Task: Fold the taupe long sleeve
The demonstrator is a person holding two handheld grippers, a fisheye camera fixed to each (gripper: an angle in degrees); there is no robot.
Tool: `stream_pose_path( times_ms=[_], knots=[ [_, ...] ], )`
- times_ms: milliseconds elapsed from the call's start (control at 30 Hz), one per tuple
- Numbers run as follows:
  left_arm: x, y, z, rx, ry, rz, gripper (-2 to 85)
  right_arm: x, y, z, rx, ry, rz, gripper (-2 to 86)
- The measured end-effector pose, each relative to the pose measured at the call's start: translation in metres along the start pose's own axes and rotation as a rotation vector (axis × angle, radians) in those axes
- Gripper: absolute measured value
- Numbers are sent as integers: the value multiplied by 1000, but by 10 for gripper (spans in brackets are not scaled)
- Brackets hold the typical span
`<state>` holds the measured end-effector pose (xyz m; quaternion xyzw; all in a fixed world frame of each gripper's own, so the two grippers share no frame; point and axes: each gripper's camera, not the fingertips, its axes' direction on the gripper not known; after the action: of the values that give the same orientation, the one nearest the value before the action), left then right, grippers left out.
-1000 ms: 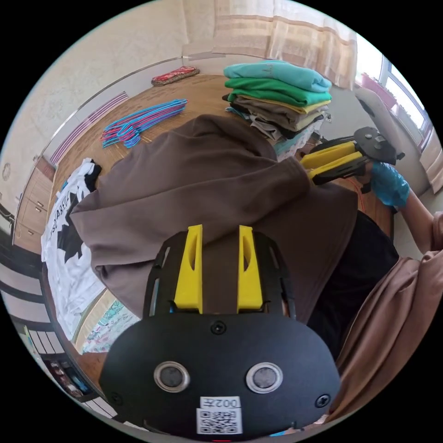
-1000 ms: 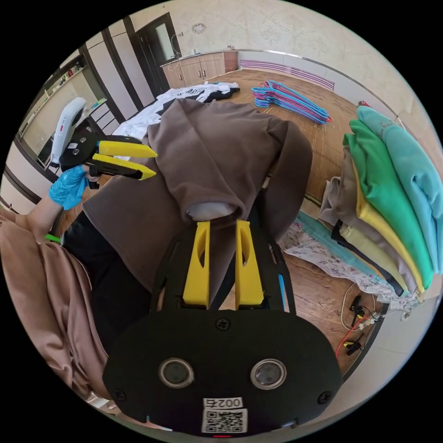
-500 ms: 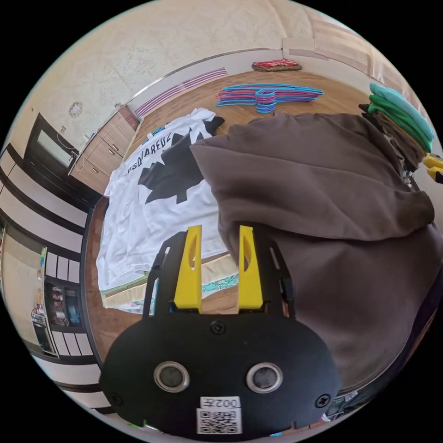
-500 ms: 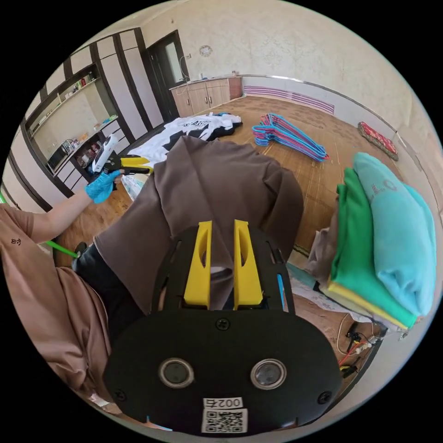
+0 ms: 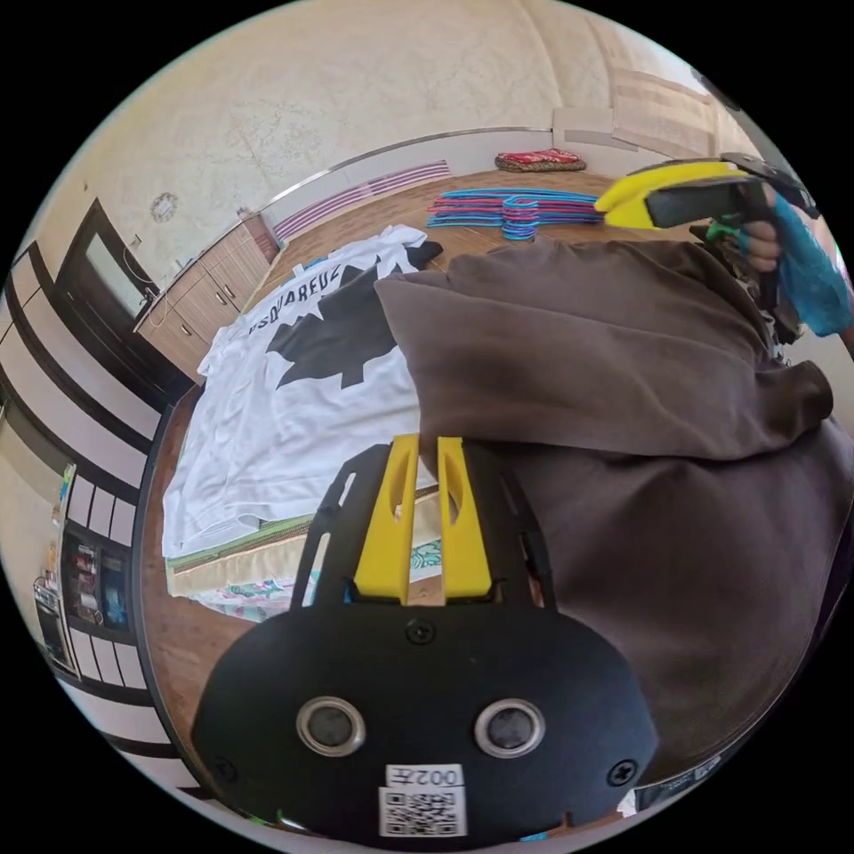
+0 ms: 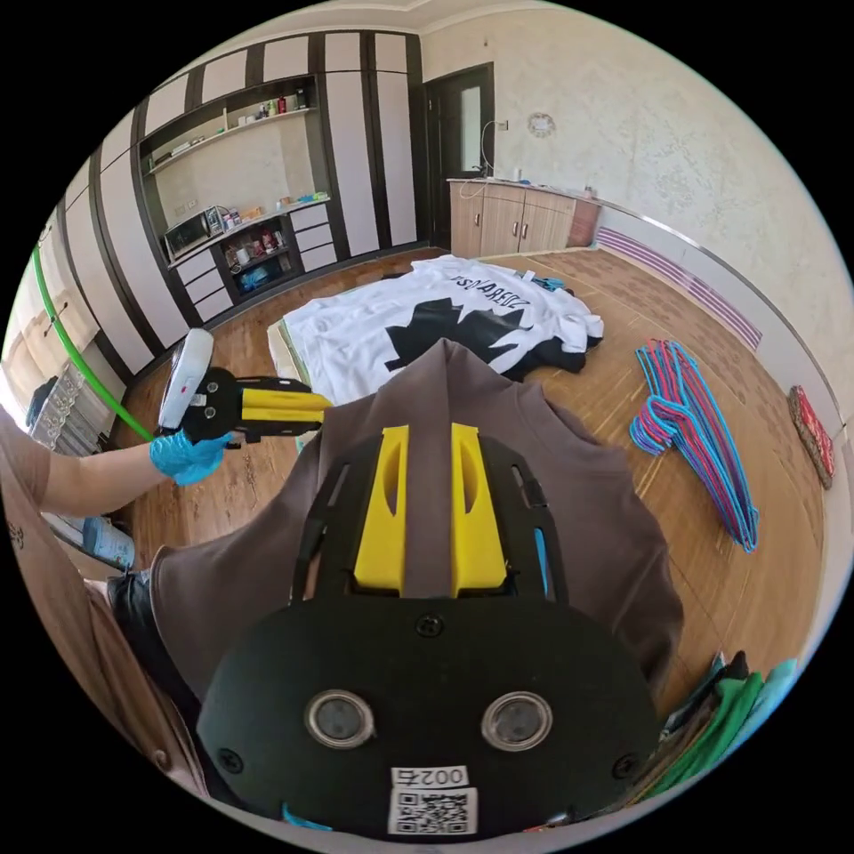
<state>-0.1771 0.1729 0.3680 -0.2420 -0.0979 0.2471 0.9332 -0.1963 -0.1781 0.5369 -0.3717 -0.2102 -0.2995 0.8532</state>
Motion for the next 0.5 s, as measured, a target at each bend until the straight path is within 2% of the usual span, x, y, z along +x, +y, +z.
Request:
stream_pose_path(
  times_ms=[133, 300, 500],
  knots=[
    [-10, 5, 11, 11, 47, -40, 40, 11, -66, 56, 15, -76, 22, 100],
    [-19, 16, 18, 43, 72, -80, 39, 20, -121, 111, -25, -63, 62, 103],
    [-29, 26, 21, 94, 83, -127, 31, 27, -161, 151, -104, 7, 54, 18]
  ],
)
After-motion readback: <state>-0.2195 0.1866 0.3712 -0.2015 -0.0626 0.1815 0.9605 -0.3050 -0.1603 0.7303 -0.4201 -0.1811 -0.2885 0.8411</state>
